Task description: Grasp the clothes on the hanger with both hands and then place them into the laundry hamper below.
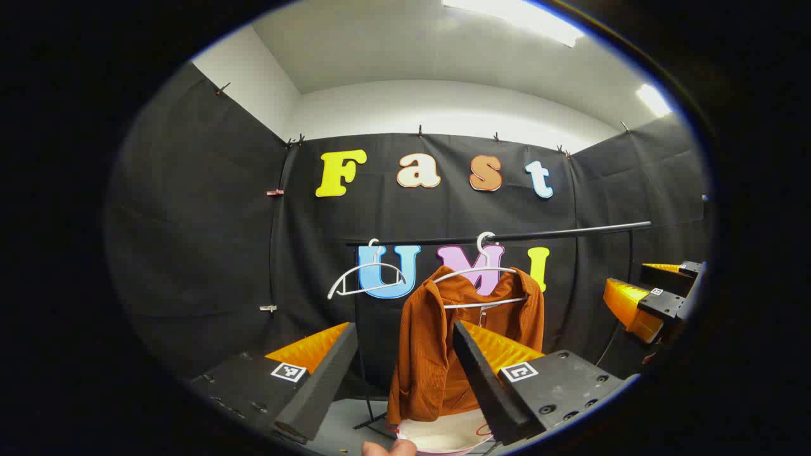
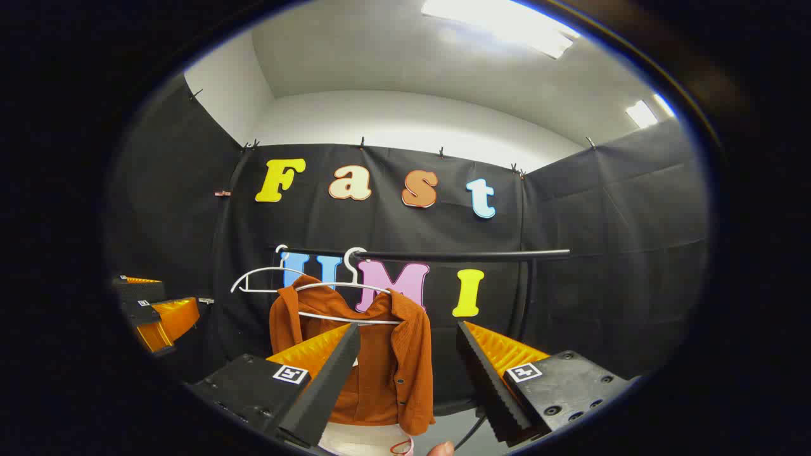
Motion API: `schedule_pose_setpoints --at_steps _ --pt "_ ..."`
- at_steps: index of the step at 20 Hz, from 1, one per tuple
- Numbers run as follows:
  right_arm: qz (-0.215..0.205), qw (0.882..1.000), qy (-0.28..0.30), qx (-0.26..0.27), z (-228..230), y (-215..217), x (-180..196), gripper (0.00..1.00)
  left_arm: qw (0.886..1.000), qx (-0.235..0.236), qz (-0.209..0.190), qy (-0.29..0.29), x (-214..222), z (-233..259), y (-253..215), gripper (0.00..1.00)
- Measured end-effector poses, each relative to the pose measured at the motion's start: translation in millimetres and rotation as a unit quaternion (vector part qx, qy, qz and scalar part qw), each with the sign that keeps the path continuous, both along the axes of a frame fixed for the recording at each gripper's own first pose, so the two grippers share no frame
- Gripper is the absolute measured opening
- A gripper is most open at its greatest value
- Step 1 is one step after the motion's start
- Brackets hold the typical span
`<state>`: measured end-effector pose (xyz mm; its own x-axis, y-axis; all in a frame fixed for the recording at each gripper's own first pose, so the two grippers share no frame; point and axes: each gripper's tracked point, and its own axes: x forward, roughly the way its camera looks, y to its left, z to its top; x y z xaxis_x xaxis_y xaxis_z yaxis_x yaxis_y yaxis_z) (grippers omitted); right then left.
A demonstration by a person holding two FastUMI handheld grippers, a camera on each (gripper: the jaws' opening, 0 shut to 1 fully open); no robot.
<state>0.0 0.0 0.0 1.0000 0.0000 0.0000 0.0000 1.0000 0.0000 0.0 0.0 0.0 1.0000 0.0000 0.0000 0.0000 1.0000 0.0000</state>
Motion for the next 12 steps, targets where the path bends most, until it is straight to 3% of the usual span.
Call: schedule_pose_setpoints --at_steps 12 --pt "0.003 1.0 -0.005 -0.006 -1.7 4.4 0.2 0.97 1.0 -0.004 -0.003 0.0 -3.0 1.3 -1.8 0.94"
